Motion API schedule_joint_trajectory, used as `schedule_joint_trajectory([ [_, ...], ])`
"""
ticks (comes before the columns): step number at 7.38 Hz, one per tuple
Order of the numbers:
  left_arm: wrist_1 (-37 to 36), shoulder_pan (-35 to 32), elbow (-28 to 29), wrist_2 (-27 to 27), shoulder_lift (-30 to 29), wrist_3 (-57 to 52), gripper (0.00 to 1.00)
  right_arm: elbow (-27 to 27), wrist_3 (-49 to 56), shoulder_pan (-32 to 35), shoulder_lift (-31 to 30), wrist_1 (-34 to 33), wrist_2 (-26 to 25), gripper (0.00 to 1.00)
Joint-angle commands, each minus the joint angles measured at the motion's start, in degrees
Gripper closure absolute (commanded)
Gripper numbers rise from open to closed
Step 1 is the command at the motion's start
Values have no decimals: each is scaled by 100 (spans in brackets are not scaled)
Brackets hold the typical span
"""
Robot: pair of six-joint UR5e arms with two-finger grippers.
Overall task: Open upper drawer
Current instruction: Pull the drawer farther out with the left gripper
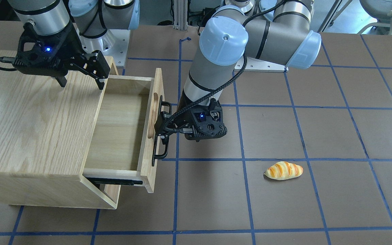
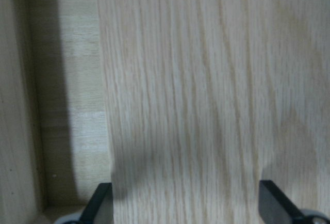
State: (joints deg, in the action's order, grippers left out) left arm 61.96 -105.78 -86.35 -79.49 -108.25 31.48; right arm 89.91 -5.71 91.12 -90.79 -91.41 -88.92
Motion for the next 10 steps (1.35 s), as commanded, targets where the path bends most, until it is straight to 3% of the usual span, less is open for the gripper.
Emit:
schedule_joint_trajectory([
  [1, 149, 180, -5, -6, 67, -212, 0, 0, 0, 2, 0, 0, 6, 0],
  [10, 448, 338, 13, -225, 208, -380, 0, 0, 0, 2, 0, 0, 6, 0],
])
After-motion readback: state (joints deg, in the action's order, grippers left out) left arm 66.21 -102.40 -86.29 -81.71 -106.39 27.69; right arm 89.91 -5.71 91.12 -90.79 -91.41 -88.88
